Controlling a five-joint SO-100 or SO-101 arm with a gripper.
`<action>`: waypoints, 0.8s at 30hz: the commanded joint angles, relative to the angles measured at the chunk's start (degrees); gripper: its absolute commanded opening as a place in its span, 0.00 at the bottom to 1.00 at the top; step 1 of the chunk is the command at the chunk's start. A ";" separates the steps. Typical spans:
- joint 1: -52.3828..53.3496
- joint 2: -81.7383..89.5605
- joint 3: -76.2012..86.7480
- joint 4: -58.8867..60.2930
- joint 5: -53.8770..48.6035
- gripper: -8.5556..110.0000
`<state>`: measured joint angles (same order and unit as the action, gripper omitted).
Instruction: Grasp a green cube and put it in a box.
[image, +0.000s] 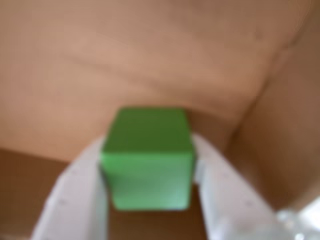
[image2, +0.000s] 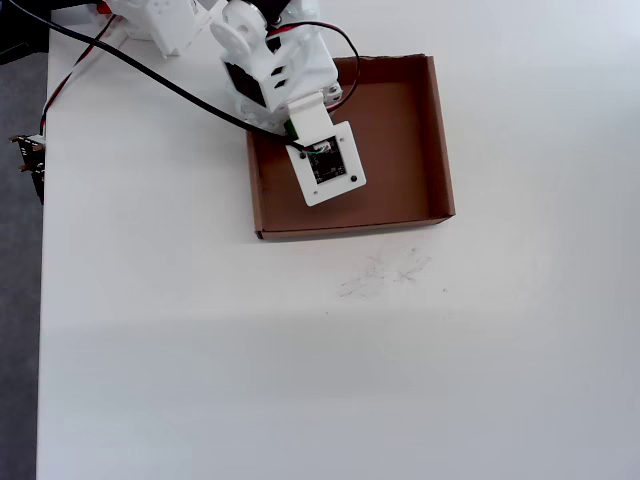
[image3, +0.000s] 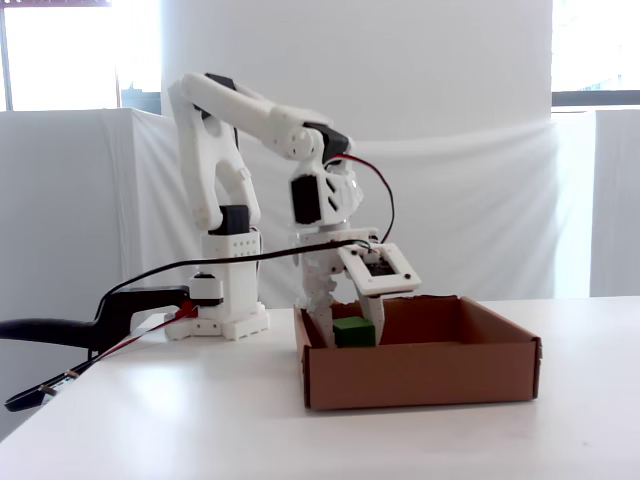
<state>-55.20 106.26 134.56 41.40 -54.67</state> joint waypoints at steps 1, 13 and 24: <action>0.18 2.20 -0.26 -1.14 0.26 0.25; 8.09 1.58 -19.07 14.41 0.26 0.26; 25.49 6.24 -31.90 17.58 -4.57 0.26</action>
<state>-32.43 108.54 106.26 59.15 -57.04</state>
